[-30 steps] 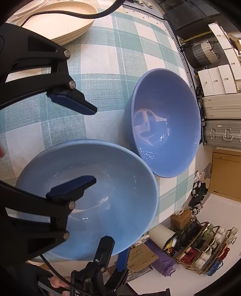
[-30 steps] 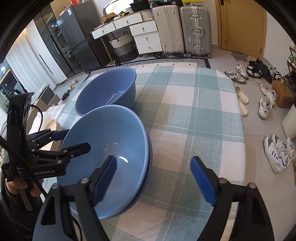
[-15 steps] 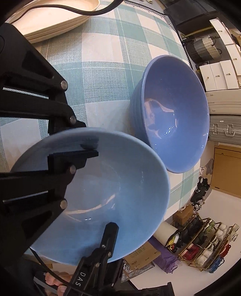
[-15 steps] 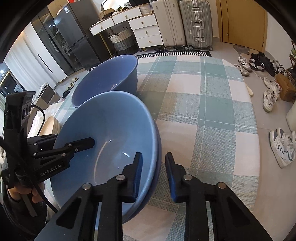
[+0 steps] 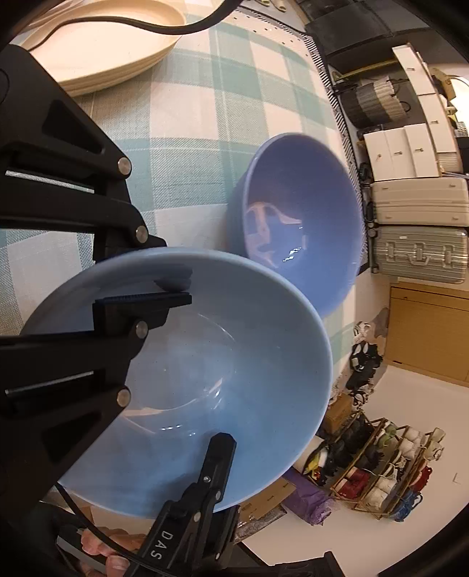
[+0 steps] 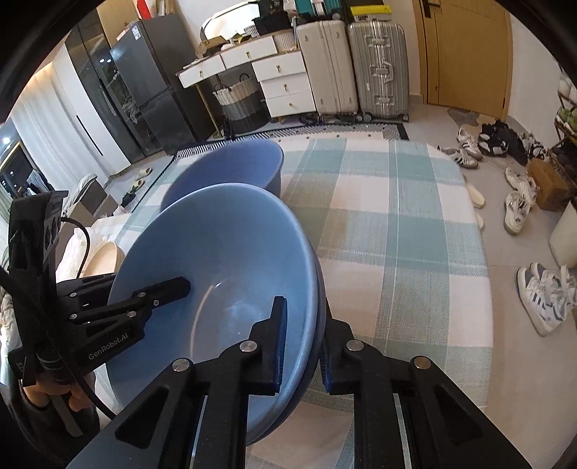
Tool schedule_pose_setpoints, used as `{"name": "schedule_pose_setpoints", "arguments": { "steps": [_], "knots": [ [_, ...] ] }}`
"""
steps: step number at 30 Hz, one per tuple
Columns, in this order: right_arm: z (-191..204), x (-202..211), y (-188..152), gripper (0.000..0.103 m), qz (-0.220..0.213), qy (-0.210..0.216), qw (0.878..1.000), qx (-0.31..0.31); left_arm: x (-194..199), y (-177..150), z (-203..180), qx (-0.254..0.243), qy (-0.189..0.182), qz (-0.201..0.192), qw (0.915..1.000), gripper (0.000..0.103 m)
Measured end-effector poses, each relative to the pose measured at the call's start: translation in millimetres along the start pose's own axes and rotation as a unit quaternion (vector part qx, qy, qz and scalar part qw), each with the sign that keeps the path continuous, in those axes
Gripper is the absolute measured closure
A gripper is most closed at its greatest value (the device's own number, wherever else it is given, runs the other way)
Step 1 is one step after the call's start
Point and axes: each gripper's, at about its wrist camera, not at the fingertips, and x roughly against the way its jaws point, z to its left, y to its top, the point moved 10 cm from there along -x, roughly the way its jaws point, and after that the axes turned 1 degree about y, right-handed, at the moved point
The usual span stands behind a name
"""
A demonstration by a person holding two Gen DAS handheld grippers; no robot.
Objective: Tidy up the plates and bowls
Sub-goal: 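Close both tools on the rim of the nested blue bowls, then lift the nested bowls with both tools and lower them into the single blue bowl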
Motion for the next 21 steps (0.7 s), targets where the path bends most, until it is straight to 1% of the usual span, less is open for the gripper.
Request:
{"name": "schedule_pose_setpoints", "arguments": {
  "steps": [5, 11, 21],
  "knots": [
    [11.7, 19.1, 24.4, 0.087, -0.02, -0.004, 1.0, 0.01, 20.0, 17.3, 2.9, 0.009, -0.003, -0.02, 0.9998, 0.095],
    [30.3, 29.1, 55.5, 0.087, -0.031, -0.009, 0.999, 0.027, 47.6, 37.8, 24.3, 0.021, 0.002, -0.037, 0.9991, 0.094],
    [66.6, 21.7, 111.9, 0.087, -0.045, 0.0, 0.998, 0.054, 77.6, 87.0, 69.6, 0.038, 0.028, -0.06, 0.9971, 0.093]
  ]
}}
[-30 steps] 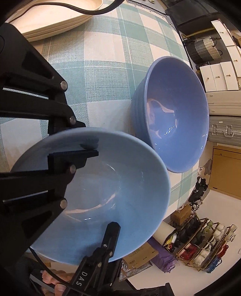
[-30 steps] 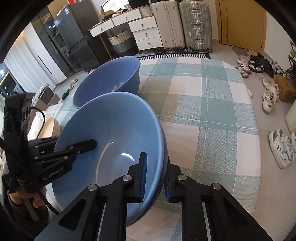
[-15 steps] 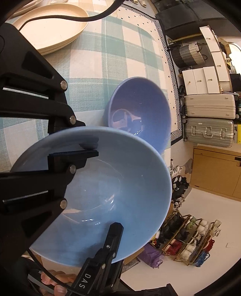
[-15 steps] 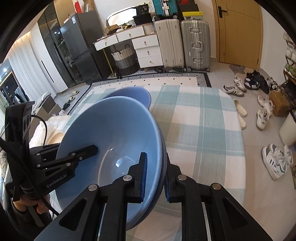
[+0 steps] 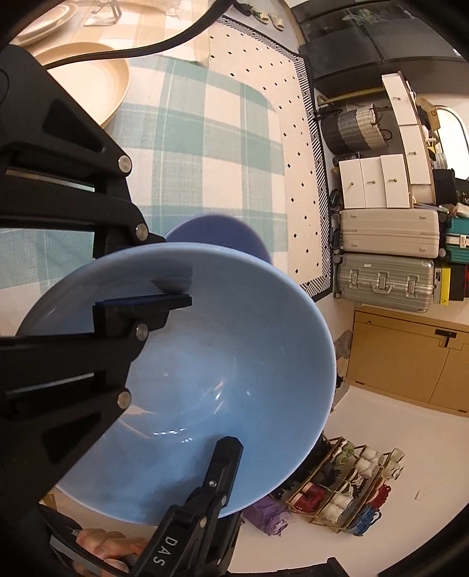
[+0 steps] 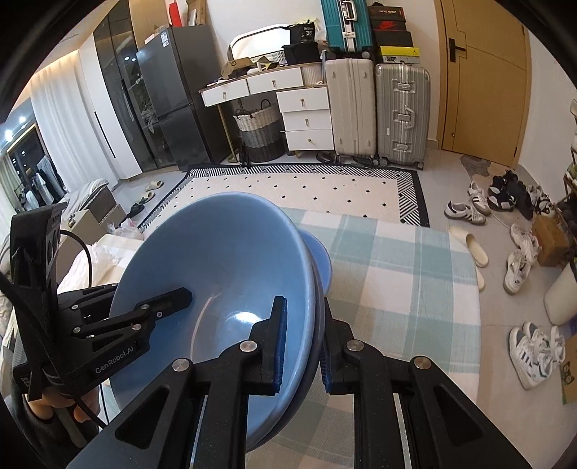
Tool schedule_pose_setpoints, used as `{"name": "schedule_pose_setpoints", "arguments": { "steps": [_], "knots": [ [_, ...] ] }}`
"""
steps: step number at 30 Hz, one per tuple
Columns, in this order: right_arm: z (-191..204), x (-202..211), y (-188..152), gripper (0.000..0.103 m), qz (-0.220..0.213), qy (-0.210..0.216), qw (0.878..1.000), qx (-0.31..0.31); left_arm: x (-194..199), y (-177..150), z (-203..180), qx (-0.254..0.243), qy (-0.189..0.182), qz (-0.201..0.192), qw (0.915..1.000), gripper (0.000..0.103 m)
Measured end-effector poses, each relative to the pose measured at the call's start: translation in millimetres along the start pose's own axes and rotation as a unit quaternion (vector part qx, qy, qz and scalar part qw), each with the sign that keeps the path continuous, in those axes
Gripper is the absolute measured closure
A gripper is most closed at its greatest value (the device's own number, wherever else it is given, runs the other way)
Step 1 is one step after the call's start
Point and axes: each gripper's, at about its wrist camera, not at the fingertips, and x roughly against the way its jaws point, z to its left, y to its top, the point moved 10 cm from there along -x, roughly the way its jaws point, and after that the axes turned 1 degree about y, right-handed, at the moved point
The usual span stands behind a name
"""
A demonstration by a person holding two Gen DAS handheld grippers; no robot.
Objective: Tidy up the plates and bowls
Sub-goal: 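Lift the nested bowls with both tools and lower them into the single blue bowl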
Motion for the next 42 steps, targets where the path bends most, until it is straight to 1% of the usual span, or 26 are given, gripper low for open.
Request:
{"name": "schedule_pose_setpoints", "arguments": {
  "steps": [5, 10, 16, 21, 30, 38, 42],
  "knots": [
    [11.0, -14.0, 22.5, 0.087, 0.0, 0.008, 1.0, 0.005, -1.0, 24.1, 23.6, 0.013, 0.008, -0.001, 0.9999, 0.093],
    [15.8, -33.6, 41.6, 0.087, 0.004, 0.011, 1.0, 0.01, -8.5, 40.2, 41.7, 0.02, 0.015, 0.003, 0.9997, 0.093],
    [11.0, -59.9, 46.5, 0.087, 0.017, 0.012, 1.0, 0.006, -31.8, 49.5, 57.9, 0.026, 0.019, 0.015, 0.9994, 0.093],
    [-0.9, -84.4, 42.2, 0.087, 0.032, 0.005, 0.999, -0.002, -63.7, 46.1, 60.6, 0.025, 0.016, 0.032, 0.999, 0.093],
    [-23.8, -119.9, 26.7, 0.087, 0.055, -0.009, 0.998, -0.009, -108.9, 32.9, 58.0, 0.019, 0.018, 0.057, 0.998, 0.093],
    [-34.9, -141.7, 14.3, 0.088, 0.066, -0.032, 0.997, 0.002, -129.5, 20.9, 56.3, 0.009, 0.027, 0.068, 0.9973, 0.093],
    [-39.9, -145.0, 13.2, 0.087, 0.061, -0.034, 0.998, -0.003, -132.4, 21.3, 56.5, 0.006, 0.031, 0.066, 0.9973, 0.094]
  ]
}}
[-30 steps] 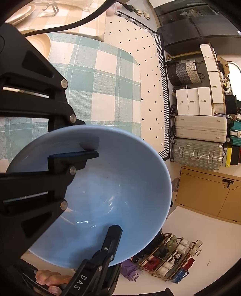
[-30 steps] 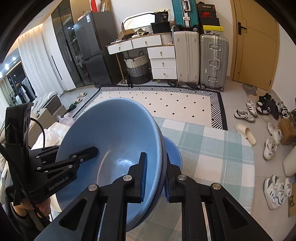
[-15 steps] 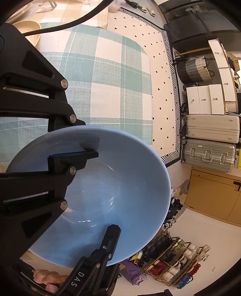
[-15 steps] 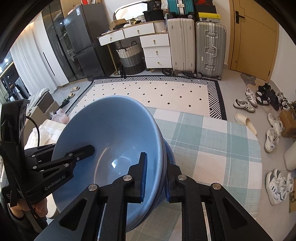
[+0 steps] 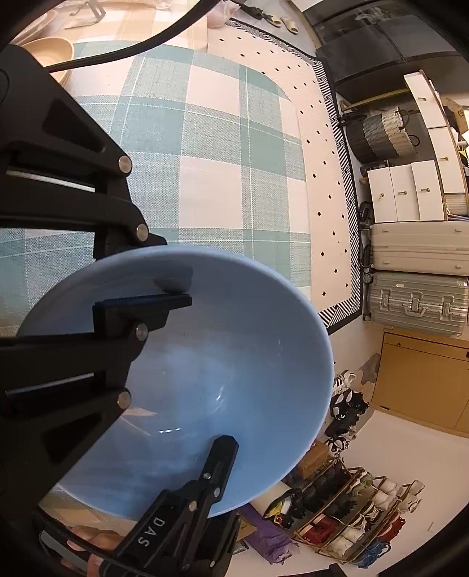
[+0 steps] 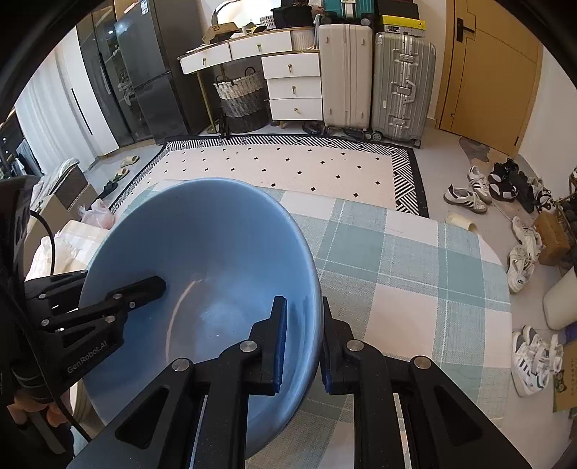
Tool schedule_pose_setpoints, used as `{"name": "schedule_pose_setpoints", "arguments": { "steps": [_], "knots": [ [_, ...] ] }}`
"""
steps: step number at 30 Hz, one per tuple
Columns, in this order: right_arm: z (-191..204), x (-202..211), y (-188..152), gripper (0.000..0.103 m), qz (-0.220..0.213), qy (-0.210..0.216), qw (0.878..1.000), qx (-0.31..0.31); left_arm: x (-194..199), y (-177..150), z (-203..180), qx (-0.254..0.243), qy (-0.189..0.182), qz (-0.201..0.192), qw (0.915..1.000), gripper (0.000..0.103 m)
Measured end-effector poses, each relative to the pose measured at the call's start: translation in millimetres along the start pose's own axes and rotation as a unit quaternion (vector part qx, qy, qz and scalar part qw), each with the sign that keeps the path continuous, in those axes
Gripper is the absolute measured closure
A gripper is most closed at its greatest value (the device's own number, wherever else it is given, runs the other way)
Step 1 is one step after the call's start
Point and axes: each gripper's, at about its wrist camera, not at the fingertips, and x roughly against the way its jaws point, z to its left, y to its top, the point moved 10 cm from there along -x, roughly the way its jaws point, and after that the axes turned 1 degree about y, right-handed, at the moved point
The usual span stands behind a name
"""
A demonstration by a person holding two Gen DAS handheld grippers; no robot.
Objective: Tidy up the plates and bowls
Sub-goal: 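Lift the nested bowls with both tools and lower them into the single blue bowl, then open both tools and pull back from the three nested bowls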
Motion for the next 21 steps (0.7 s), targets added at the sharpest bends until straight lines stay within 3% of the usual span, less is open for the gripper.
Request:
{"name": "schedule_pose_setpoints", "arguments": {
  "steps": [13, 21],
  "knots": [
    [-13.1, 15.6, -5.1, 0.086, -0.003, -0.007, 1.0, -0.01, 0.6, -4.2, 8.2, 0.01, 0.013, 0.013, 0.9998, 0.09],
    [-10.6, 28.5, -9.6, 0.084, -0.007, -0.004, 1.0, -0.014, 13.4, -8.8, 0.2, 0.01, 0.006, 0.01, 0.9999, 0.065]
  ]
}}
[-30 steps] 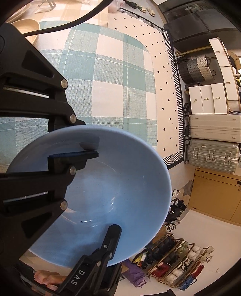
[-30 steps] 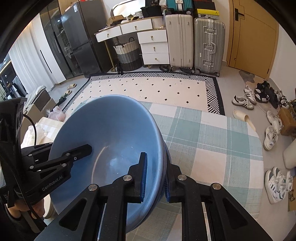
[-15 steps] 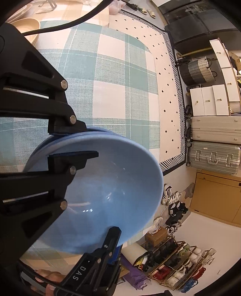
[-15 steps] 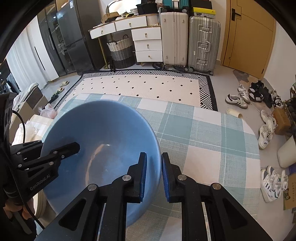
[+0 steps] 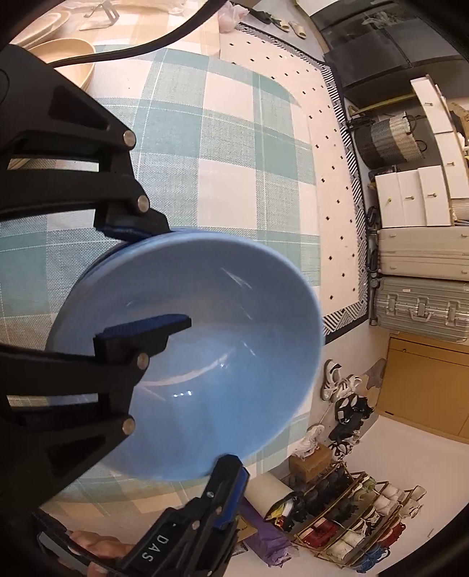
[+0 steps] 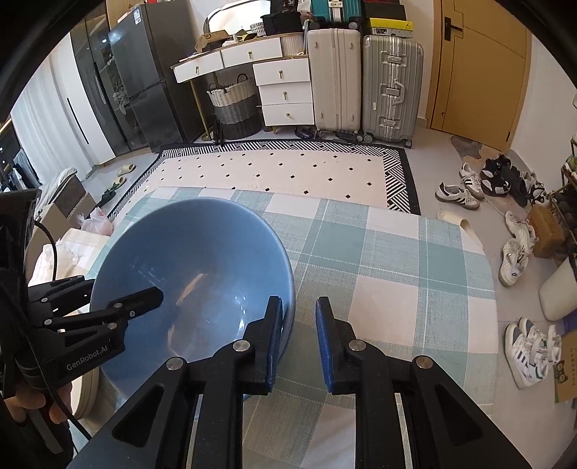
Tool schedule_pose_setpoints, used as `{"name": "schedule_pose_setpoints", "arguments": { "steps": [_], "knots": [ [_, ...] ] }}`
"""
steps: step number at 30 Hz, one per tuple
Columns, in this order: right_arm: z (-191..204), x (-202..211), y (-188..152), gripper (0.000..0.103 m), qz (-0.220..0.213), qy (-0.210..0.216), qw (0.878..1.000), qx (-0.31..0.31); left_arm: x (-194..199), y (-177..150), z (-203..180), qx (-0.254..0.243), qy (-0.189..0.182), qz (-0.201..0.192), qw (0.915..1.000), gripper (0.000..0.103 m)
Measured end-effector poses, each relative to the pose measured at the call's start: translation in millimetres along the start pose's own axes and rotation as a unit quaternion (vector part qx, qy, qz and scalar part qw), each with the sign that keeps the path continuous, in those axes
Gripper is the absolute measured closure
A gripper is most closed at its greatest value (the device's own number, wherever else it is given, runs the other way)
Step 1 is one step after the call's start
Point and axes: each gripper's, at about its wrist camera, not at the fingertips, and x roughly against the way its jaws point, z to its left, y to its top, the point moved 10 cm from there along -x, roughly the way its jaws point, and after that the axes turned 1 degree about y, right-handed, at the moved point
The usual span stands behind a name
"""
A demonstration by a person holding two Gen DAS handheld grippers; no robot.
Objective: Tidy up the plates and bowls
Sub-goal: 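Open both tools and pull back from the three nested bowls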
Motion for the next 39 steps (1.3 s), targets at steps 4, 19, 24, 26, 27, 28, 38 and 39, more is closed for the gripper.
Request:
{"name": "schedule_pose_setpoints", "arguments": {
  "steps": [4, 19, 24, 26, 27, 28, 38, 39],
  "knots": [
    [0.4, 2.0, -1.8, 0.081, 0.001, 0.001, 1.0, -0.003, 16.0, 7.6, 3.5, 0.002, 0.014, -0.028, 0.9995, 0.037],
    [22.2, 26.5, -10.9, 0.027, -0.01, 0.036, 0.999, -0.005, 45.1, 1.8, 21.9, 0.009, 0.026, -0.034, 0.999, 0.025],
    [32.3, 34.3, -14.0, 0.017, -0.011, 0.039, 0.999, 0.003, 50.3, -0.9, 24.6, 0.012, 0.022, -0.037, 0.999, 0.023],
    [35.5, 36.4, -15.0, 0.011, -0.012, 0.042, 0.999, 0.004, 51.4, -2.0, 24.3, 0.013, 0.016, -0.036, 0.9991, 0.021],
    [36.4, 37.4, -15.4, 0.01, -0.012, 0.043, 0.999, 0.004, 52.0, -3.1, 24.0, 0.013, 0.014, -0.036, 0.9992, 0.02],
    [37.5, 38.9, -15.7, 0.008, -0.014, 0.043, 0.999, 0.004, 52.8, -4.2, 23.9, 0.012, 0.012, -0.036, 0.9992, 0.019],
    [37.7, 42.4, -18.8, 0.005, -0.019, 0.036, 0.999, 0.002, 54.4, -5.4, 32.0, 0.028, 0.009, -0.042, 0.9987, 0.002],
    [37.4, 41.5, -18.7, 0.005, -0.018, 0.036, 0.999, 0.001, 53.3, -5.3, 33.3, 0.03, 0.01, -0.041, 0.9987, 0.002]
  ]
}}
